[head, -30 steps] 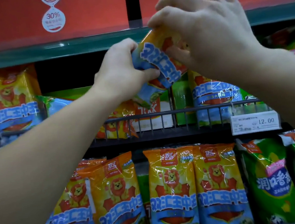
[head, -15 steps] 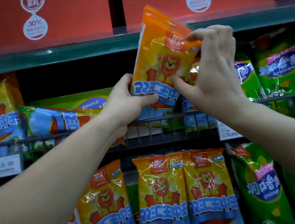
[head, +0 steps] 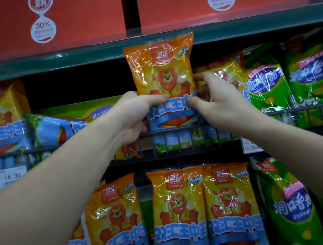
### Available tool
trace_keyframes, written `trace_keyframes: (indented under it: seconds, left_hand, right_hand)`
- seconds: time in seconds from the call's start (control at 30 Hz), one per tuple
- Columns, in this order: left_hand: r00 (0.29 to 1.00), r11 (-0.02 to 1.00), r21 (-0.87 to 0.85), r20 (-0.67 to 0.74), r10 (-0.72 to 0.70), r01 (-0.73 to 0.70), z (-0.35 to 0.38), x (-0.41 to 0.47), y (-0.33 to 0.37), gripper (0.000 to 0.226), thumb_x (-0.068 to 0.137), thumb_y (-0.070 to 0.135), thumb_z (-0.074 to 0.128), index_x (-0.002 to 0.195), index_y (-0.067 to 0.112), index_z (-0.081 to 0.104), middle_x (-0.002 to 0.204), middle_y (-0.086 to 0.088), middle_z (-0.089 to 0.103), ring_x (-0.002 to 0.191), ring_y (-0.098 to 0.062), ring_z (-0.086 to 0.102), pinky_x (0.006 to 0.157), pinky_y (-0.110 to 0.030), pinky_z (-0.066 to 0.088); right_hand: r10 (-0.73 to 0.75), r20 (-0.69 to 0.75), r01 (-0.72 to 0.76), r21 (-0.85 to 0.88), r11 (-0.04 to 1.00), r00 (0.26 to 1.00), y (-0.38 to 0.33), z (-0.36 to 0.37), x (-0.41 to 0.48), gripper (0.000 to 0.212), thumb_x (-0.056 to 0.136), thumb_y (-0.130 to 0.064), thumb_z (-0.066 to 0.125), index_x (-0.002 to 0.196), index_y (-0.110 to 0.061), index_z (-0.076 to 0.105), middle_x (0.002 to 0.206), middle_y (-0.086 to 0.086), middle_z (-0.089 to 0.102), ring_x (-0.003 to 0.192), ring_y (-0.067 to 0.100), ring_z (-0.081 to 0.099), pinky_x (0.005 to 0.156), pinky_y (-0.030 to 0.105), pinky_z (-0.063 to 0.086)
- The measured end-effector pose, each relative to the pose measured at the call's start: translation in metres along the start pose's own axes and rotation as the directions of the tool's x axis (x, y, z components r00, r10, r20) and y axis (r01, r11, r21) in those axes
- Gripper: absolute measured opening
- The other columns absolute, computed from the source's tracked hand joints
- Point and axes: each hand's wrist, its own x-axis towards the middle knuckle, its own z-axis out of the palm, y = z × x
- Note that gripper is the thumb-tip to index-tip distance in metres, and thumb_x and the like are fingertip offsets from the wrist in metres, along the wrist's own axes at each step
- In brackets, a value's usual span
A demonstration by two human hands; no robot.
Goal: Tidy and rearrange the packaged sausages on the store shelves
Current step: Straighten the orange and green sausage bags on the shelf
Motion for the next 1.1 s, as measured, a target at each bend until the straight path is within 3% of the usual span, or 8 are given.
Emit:
trace_keyframes:
  seconds: [0.17,0.37,0.53,0.6,0.7,0.8,0.9,1.1]
  left_hand:
    - [1.000,0.998,0.055,0.012,0.005,-0.006,-0.001,0.001,0.000,0.025,0.085,0.017,0.075,0.108,0.013,0.067,0.096,-0.003,0.077,0.086,-0.020,0.075,0.077,-0.042,0.060]
    - [1.000,0.983,0.183,0.012,0.023,-0.025,-0.004,0.000,0.000,0.029,0.083,0.029,0.077,0.108,0.019,0.067,0.097,0.004,0.077,0.088,-0.017,0.074,0.083,-0.046,0.058]
    - [0.997,0.945,0.325,-0.049,0.055,-0.037,-0.001,0.009,-0.006,0.028,0.083,0.042,0.075,0.101,0.022,0.069,0.097,0.005,0.077,0.089,-0.018,0.073,0.087,-0.047,0.057]
    - [0.996,0.932,0.359,-0.062,0.068,-0.042,0.002,0.017,-0.010,0.030,0.085,0.044,0.073,0.102,0.020,0.068,0.097,0.000,0.076,0.085,-0.020,0.074,0.083,-0.045,0.059]
    - [0.992,0.905,0.425,-0.107,0.070,-0.018,0.004,0.027,-0.016,0.053,0.079,0.057,0.073,0.114,0.018,0.062,0.104,-0.003,0.073,0.091,-0.026,0.072,0.083,-0.047,0.059]
    - [0.982,0.857,0.515,-0.159,0.105,-0.008,0.004,0.033,-0.022,0.069,0.076,0.066,0.069,0.124,0.018,0.058,0.116,-0.006,0.068,0.102,-0.031,0.066,0.091,-0.047,0.054]
    - [0.971,0.786,0.618,-0.183,0.154,-0.008,0.004,0.035,-0.024,0.066,0.080,0.067,0.064,0.123,0.018,0.059,0.114,-0.004,0.066,0.100,-0.027,0.062,0.093,-0.044,0.053]
    - [0.953,0.764,0.644,-0.213,0.215,-0.029,0.005,0.029,-0.024,0.059,0.080,0.063,0.068,0.114,0.017,0.059,0.106,-0.002,0.068,0.093,-0.023,0.065,0.086,-0.042,0.056]
  right_hand:
    - [-0.004,-0.032,0.001,-0.077,0.997,0.999,-0.001,0.001,-0.004,0.049,0.096,-0.035,0.059,0.140,-0.018,0.043,0.095,-0.005,0.061,0.089,0.016,0.061,0.080,0.039,0.053]
    - [-0.015,-0.045,0.007,-0.160,0.987,0.999,-0.002,0.002,-0.004,0.040,0.096,-0.039,0.055,0.131,-0.020,0.046,0.095,0.001,0.064,0.087,0.025,0.062,0.077,0.047,0.054]
    - [0.009,-0.027,-0.014,-0.220,0.975,1.000,0.002,0.005,-0.002,0.036,0.098,-0.039,0.052,0.123,-0.013,0.049,0.089,0.005,0.063,0.082,0.027,0.059,0.072,0.042,0.051]
    - [0.029,-0.016,-0.032,-0.262,0.964,0.999,0.005,0.005,0.001,0.033,0.098,-0.040,0.051,0.111,-0.010,0.052,0.085,0.007,0.060,0.076,0.025,0.057,0.063,0.038,0.046]
    - [0.018,-0.040,-0.030,-0.319,0.947,0.999,0.009,0.006,0.002,0.036,0.096,-0.045,0.054,0.085,-0.011,0.055,0.074,0.005,0.058,0.066,0.020,0.053,0.054,0.034,0.039]
    - [-0.057,-0.108,0.015,-0.355,0.935,0.992,0.019,0.013,-0.003,0.034,0.094,-0.043,0.059,0.092,-0.009,0.065,0.087,0.007,0.062,0.078,0.026,0.058,0.068,0.035,0.047]
    - [-0.146,-0.197,0.071,-0.342,0.937,0.969,0.023,0.015,-0.006,0.019,0.091,-0.028,0.065,0.098,-0.011,0.062,0.099,0.004,0.046,0.084,0.023,0.049,0.070,0.029,0.034]
    - [-0.199,-0.157,0.144,-0.309,0.940,0.967,0.028,0.015,-0.005,0.010,0.092,-0.022,0.063,0.096,-0.014,0.062,0.078,0.002,0.059,0.074,0.023,0.054,0.063,0.032,0.037]
